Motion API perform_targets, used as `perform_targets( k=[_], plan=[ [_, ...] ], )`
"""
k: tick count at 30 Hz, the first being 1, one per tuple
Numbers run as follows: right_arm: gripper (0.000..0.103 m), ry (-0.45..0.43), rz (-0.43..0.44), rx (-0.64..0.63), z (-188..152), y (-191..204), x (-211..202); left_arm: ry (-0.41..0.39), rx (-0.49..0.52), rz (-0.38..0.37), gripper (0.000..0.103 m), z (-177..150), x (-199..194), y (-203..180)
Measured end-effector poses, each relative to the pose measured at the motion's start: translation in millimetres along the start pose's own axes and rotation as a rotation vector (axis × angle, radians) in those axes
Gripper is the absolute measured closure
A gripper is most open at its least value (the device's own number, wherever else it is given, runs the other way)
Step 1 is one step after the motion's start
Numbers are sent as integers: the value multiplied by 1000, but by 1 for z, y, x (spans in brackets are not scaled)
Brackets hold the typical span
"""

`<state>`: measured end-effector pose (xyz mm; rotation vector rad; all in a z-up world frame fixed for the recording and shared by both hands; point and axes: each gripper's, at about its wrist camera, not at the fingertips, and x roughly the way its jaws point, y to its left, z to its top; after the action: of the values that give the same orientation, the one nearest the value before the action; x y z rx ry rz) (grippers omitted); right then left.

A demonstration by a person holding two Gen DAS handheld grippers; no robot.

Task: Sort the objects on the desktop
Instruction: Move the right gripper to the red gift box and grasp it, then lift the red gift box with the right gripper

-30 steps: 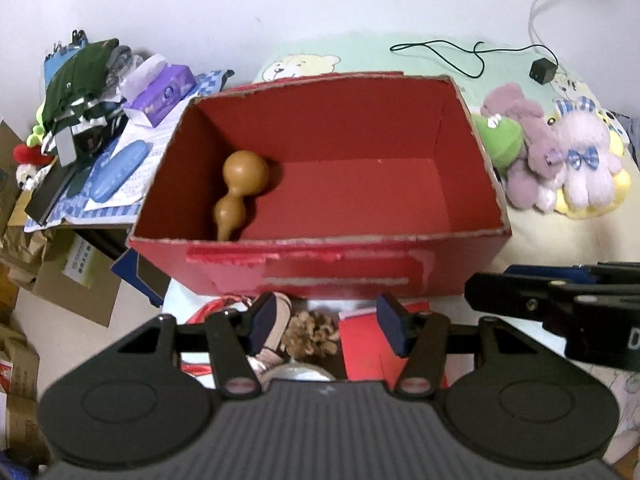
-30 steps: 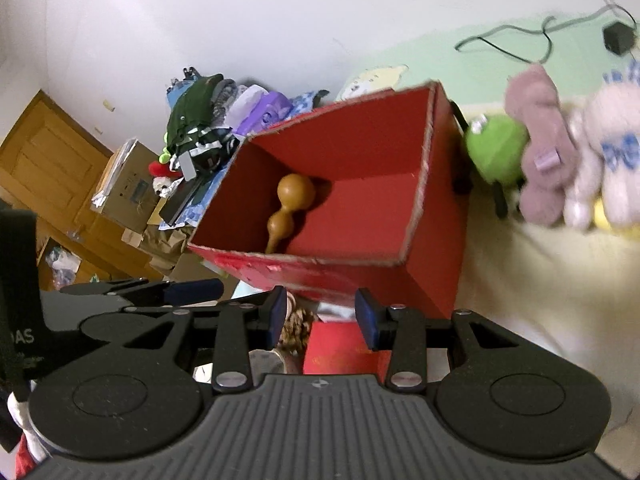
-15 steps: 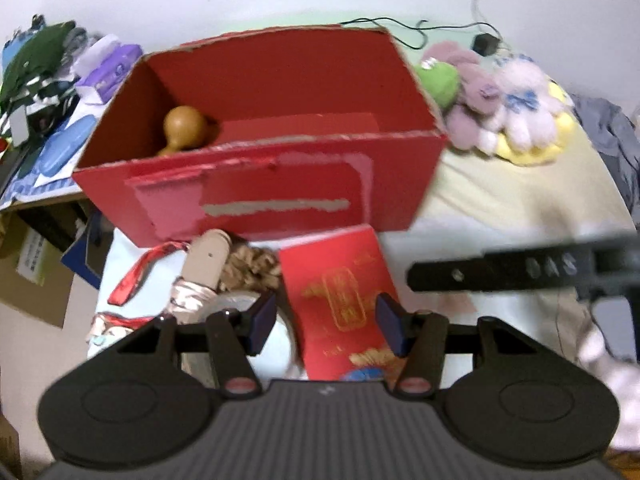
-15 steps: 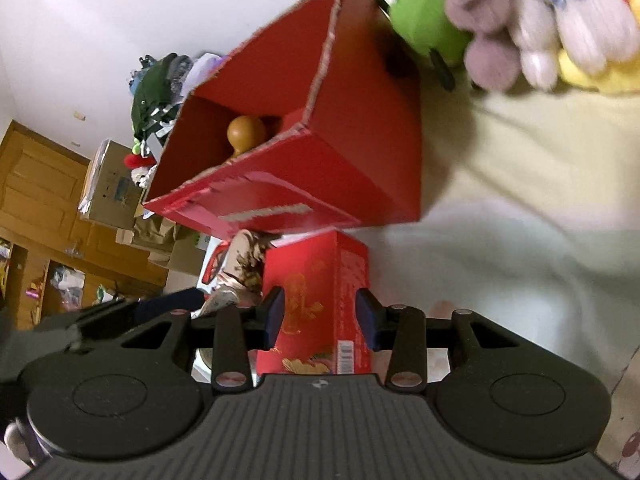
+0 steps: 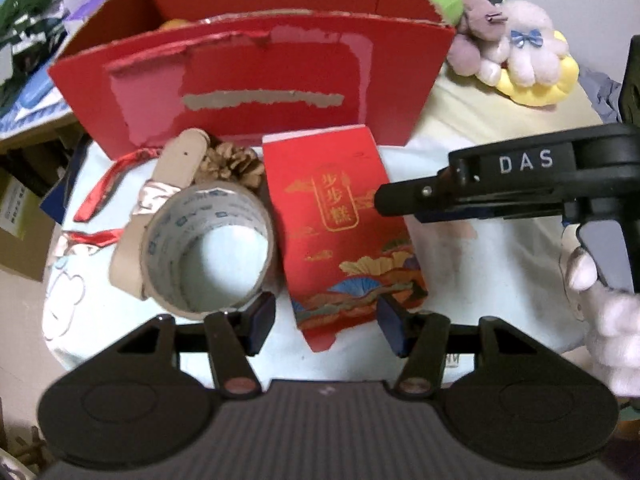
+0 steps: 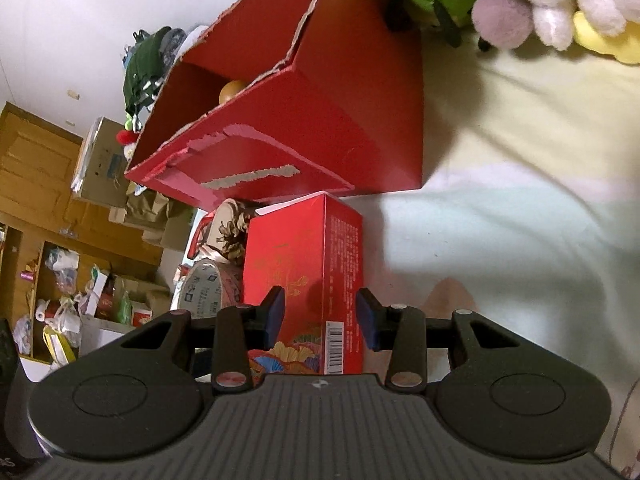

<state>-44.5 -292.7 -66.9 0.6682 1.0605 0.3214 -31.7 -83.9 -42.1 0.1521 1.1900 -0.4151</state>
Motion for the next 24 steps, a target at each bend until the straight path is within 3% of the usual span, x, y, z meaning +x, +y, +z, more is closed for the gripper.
perform_targets(
  k=[6,8,11,19,24],
  plan=[
    [60,20,-6,-15,5,2,11,-34,12,-38,34,9,6,-6],
    [56,32,-17,-17,7,2,17,-35,17,-48,28,13,9,-9],
    [53,32,-12,1,8,-2,18,-41,44,-55,28,17,12,-17],
    [53,23,-57,33,9,-24,-5,-29,187,-107,22,17,20,-51],
    [53,11,-69,77,8,-39,-16,-10,211,-125,16,25,28,-51]
  ],
)
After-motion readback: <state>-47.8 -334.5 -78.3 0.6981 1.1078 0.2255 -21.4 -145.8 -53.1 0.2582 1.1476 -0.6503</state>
